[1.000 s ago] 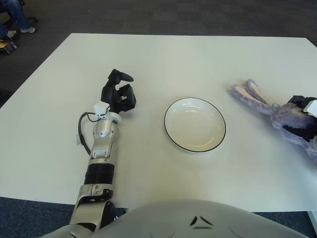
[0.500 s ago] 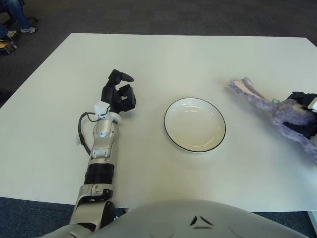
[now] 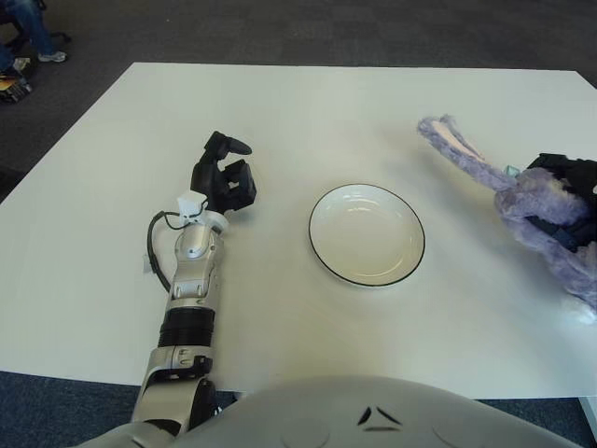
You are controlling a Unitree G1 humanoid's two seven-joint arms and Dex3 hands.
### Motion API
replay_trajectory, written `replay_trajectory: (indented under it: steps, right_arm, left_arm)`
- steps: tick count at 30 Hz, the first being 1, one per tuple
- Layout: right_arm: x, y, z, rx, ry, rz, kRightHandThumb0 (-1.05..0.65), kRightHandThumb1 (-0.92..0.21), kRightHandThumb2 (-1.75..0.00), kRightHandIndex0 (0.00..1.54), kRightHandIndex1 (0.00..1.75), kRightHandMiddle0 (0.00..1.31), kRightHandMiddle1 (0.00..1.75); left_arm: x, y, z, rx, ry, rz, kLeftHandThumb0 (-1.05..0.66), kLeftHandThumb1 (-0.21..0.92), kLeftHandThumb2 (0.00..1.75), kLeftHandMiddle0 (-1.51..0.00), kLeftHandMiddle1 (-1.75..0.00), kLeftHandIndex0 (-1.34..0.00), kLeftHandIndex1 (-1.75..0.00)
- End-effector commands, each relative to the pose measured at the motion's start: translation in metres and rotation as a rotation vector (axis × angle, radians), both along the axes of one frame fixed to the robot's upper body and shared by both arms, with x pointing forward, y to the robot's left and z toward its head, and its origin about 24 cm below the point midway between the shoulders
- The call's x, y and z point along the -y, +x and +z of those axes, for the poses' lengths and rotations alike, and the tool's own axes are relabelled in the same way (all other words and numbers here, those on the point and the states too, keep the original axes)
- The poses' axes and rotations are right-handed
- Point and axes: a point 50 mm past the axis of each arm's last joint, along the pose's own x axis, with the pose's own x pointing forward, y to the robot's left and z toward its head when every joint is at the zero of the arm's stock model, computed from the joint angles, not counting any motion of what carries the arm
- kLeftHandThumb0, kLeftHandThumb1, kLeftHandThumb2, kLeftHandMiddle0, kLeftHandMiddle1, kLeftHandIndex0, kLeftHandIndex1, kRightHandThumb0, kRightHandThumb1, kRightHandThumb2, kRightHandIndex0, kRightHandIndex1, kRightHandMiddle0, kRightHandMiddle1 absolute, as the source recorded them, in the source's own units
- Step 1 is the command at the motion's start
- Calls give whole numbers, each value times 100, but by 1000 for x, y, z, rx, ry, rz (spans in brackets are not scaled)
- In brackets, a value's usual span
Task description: Put the doll into the plate.
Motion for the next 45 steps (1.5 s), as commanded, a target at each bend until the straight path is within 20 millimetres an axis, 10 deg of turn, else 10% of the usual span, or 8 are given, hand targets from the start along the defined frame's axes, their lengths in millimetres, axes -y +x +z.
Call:
replay_trajectory:
  steps: [1,37,45]
  right_arm:
    - [-6,4,15,89,17,48,60,-4,-166,85,175,95,175]
    - [-96,36,52,215,71,430,60,-4,-166,85,175,94,175]
    - [-110,36,56,231,81,462,3,6,-173,93,167,68,175]
  left_arm:
    - [0,-4,-11,-49,-5,13,-41,56,102,-106,-175,-43,-175]
    - [8,-7,-12,-56,-20,-5,-41,54,104,-108,-175,-44,-175]
    - [9,-8,-12,-56,-24,-9,-41,54,104,-107,-175,-44,-175]
